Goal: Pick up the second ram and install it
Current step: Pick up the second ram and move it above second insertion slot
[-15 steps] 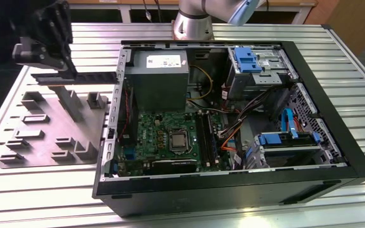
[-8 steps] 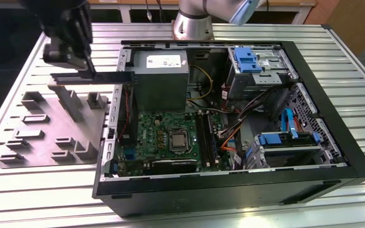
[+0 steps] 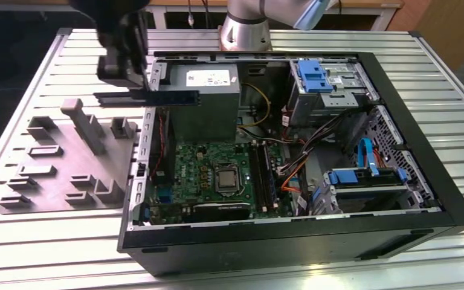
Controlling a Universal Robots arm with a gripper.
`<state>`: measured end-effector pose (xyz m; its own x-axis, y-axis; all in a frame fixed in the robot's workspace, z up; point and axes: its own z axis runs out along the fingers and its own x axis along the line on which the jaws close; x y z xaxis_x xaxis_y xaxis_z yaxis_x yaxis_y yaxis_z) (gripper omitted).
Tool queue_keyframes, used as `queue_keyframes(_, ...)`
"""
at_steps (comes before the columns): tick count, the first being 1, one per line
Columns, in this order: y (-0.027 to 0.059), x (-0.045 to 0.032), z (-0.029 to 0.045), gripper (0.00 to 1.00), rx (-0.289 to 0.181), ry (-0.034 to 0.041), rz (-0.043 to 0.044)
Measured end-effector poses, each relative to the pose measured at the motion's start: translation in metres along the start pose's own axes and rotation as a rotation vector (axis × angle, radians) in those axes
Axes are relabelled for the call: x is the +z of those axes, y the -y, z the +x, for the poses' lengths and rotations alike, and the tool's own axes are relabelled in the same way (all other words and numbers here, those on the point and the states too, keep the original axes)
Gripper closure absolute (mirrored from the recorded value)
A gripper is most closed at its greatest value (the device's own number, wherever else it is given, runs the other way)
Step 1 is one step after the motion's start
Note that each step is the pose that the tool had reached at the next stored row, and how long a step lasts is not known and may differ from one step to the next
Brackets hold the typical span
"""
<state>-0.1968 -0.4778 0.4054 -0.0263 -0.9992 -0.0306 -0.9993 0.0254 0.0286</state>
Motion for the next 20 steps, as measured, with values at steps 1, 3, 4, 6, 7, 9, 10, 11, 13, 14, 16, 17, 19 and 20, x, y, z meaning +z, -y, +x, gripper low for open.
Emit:
queue_keyframes(1,0.0045,-0.0001,-0.0001,0.88,0.0,-0.0001,-0.0001)
queue_keyframes(3,0.0135,-0.0001,-0.0004,0.88,0.0,0.0,0.0)
queue_keyframes(4,0.018,-0.0002,-0.0005,0.88,0.0,0.0,0.0)
queue_keyframes(6,0.0272,-0.0003,-0.0007,0.88,0.0,0.0,0.0)
queue_keyframes(7,0.0318,-0.0004,-0.0008,0.88,0.0,0.0,0.0)
queue_keyframes(9,0.0409,-0.0006,-0.0011,0.88,0.0,0.0,0.0)
queue_keyframes(10,0.0453,-0.0006,-0.0012,0.88,0.0,0.0,0.0)
queue_keyframes(11,0.0498,-0.0007,-0.0013,0.88,0.0,0.0,0.0)
queue_keyframes(13,0.0588,-0.0008,-0.0015,0.88,0.0,0.0,0.0)
queue_keyframes(14,0.0636,-0.0008,-0.0017,0.88,0.0,0.0001,0.0001)
queue_keyframes(16,0.0726,-0.0009,-0.0019,0.88,0.0,0.0001,0.0)
queue_keyframes(17,0.0771,-0.0011,-0.002,0.88,0.0,0.0,0.0)
queue_keyframes(19,0.086,-0.0012,-0.0022,0.88,0.0,0.0,0.0)
queue_keyframes(20,0.0906,-0.0012,-0.0024,0.88,0.0,0.0,0.0)
